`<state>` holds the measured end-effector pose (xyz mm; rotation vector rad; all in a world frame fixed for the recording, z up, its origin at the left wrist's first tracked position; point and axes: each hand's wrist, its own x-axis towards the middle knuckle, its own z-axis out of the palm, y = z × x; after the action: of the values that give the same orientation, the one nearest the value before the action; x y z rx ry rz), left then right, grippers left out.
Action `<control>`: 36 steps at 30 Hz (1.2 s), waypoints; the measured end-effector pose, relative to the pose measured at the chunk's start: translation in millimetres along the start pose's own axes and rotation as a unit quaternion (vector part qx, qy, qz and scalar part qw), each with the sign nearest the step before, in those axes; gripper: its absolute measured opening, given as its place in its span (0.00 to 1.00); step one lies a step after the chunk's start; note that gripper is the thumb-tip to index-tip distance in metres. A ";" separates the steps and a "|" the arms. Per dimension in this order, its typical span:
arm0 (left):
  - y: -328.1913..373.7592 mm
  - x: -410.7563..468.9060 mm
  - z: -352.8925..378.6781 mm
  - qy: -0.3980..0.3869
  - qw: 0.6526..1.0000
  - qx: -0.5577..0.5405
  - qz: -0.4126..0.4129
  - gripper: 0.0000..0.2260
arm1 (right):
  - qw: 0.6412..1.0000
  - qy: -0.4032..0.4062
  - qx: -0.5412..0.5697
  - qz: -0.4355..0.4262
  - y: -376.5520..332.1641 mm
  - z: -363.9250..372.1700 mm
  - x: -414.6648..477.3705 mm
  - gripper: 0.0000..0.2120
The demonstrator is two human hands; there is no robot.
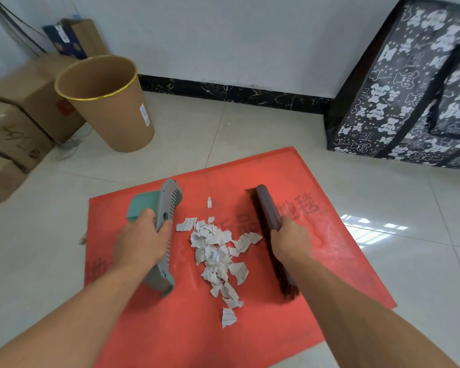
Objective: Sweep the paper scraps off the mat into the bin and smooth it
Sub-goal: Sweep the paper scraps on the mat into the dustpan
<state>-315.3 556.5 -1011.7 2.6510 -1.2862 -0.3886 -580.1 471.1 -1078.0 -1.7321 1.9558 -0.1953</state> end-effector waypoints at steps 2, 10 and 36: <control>3.6 -2.1 1.6 -0.001 1.000 0.001 0.004 0.14 | 0.999 -0.032 0.007 -0.015 -5.1 6.7 -7.3 0.10; 14.0 -9.9 3.0 -0.006 1.000 0.005 0.022 0.13 | 0.992 -0.090 0.055 -0.066 -26.8 16.7 -36.0 0.04; -8.6 -5.7 -5.8 -0.005 0.999 -0.029 0.029 0.13 | 0.937 -0.180 0.229 0.194 -62.8 58.4 -85.9 0.26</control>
<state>-310.5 566.5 -1007.5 2.5614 -1.3309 -0.4230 -493.0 555.7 -1076.8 -0.9839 1.7579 -0.1607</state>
